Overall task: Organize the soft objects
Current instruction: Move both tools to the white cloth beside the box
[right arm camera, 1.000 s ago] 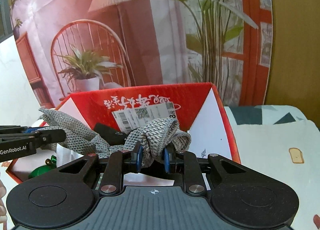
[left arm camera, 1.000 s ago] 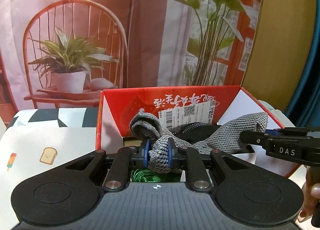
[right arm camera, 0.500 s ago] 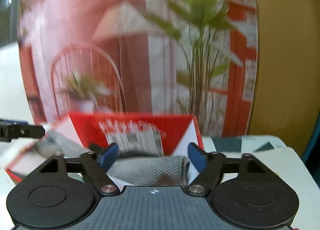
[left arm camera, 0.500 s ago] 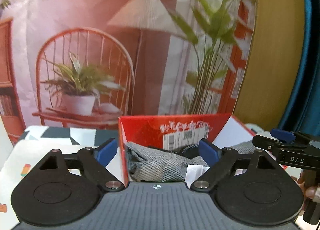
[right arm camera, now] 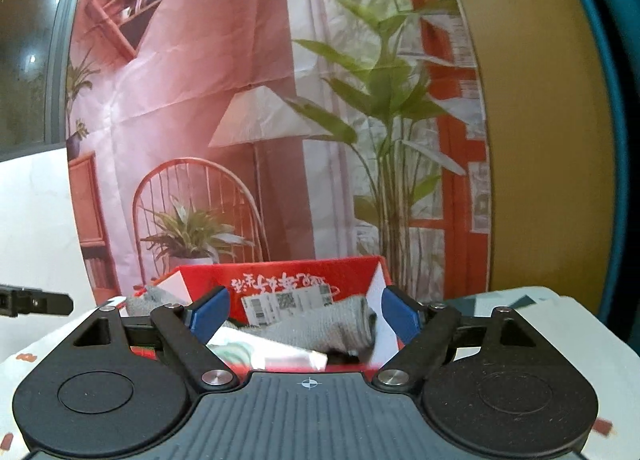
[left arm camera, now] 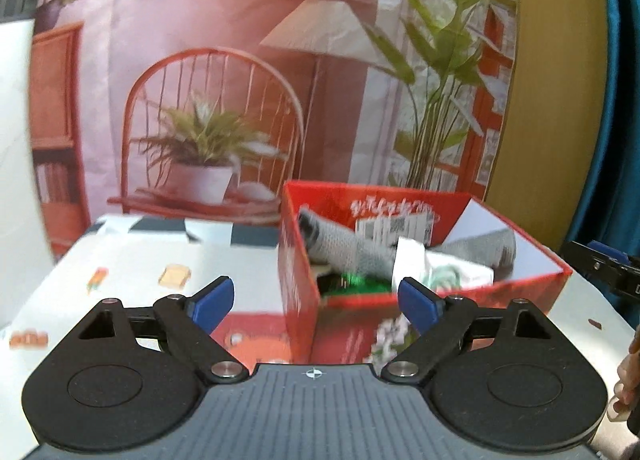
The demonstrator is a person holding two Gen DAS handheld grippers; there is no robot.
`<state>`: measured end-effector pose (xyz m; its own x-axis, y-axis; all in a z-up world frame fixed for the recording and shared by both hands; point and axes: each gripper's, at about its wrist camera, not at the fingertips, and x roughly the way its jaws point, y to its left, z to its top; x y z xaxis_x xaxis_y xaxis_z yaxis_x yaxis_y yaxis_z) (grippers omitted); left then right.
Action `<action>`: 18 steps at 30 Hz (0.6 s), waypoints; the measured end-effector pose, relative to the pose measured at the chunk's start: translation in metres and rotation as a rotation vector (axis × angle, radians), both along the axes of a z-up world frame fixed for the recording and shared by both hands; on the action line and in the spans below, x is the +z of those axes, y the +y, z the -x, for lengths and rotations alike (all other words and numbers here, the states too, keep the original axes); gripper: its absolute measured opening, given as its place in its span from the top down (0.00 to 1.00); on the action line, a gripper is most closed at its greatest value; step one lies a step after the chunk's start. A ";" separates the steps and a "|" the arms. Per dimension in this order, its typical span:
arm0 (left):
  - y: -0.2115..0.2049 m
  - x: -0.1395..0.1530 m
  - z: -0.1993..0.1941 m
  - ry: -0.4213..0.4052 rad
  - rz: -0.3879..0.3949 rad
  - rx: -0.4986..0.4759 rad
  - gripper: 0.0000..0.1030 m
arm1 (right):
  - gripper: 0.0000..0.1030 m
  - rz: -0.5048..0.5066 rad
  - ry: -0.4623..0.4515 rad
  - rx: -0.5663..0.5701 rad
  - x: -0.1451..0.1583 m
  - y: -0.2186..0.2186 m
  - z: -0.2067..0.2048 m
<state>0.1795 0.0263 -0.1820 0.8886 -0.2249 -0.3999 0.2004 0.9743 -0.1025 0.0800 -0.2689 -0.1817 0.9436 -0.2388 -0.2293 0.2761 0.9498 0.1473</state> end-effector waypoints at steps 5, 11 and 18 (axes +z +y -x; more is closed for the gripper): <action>-0.003 -0.022 0.005 0.042 0.000 0.000 0.12 | 0.22 -0.001 0.029 -0.020 -0.021 0.003 0.021; -0.001 -0.050 -0.003 0.110 -0.002 0.016 0.13 | 0.24 -0.032 0.139 -0.045 -0.052 0.001 0.023; 0.008 -0.075 -0.014 0.171 0.050 0.027 0.27 | 0.46 -0.064 0.257 -0.020 -0.079 0.005 0.004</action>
